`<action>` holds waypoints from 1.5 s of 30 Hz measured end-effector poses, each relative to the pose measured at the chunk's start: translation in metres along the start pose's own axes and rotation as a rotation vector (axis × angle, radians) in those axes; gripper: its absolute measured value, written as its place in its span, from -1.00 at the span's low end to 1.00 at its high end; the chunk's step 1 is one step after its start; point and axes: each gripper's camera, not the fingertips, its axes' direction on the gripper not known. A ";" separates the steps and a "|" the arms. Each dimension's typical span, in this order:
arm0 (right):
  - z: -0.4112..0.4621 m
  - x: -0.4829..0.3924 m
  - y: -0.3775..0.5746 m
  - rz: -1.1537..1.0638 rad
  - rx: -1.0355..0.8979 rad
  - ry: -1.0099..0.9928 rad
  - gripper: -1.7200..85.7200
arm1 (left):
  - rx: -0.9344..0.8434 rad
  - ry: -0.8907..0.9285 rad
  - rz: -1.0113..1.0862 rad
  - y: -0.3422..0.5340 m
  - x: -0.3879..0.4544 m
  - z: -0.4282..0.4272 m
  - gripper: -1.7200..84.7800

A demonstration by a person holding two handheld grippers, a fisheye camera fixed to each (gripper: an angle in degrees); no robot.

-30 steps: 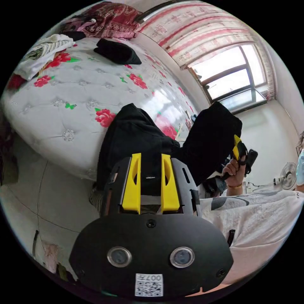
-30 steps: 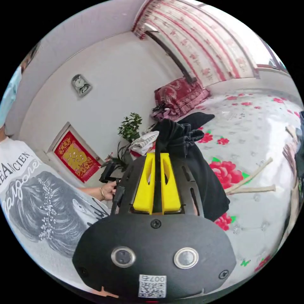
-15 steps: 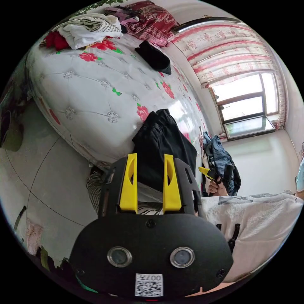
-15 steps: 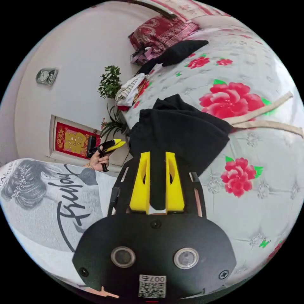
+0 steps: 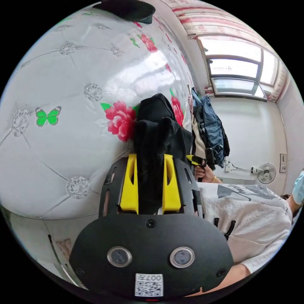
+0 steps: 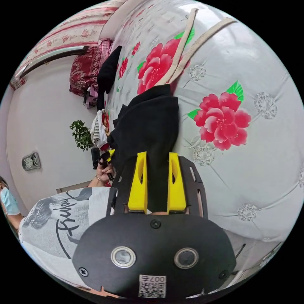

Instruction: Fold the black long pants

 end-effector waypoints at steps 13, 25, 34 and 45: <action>-0.031 -0.250 -0.187 -0.662 -0.057 0.349 -0.96 | 0.441 0.317 0.116 -0.064 0.031 -0.127 -0.81; 0.083 -0.466 -0.466 -0.833 0.211 0.697 -0.92 | 0.959 0.161 -0.183 -0.288 0.030 -0.243 -0.81; 0.125 -0.216 -0.468 -0.595 0.366 0.544 -0.96 | 0.952 0.057 -0.193 -0.350 -0.035 -0.210 -0.82; 0.240 -0.189 -0.526 -0.537 0.247 0.382 -0.96 | 1.027 -0.005 -0.094 -0.385 -0.025 -0.170 -0.83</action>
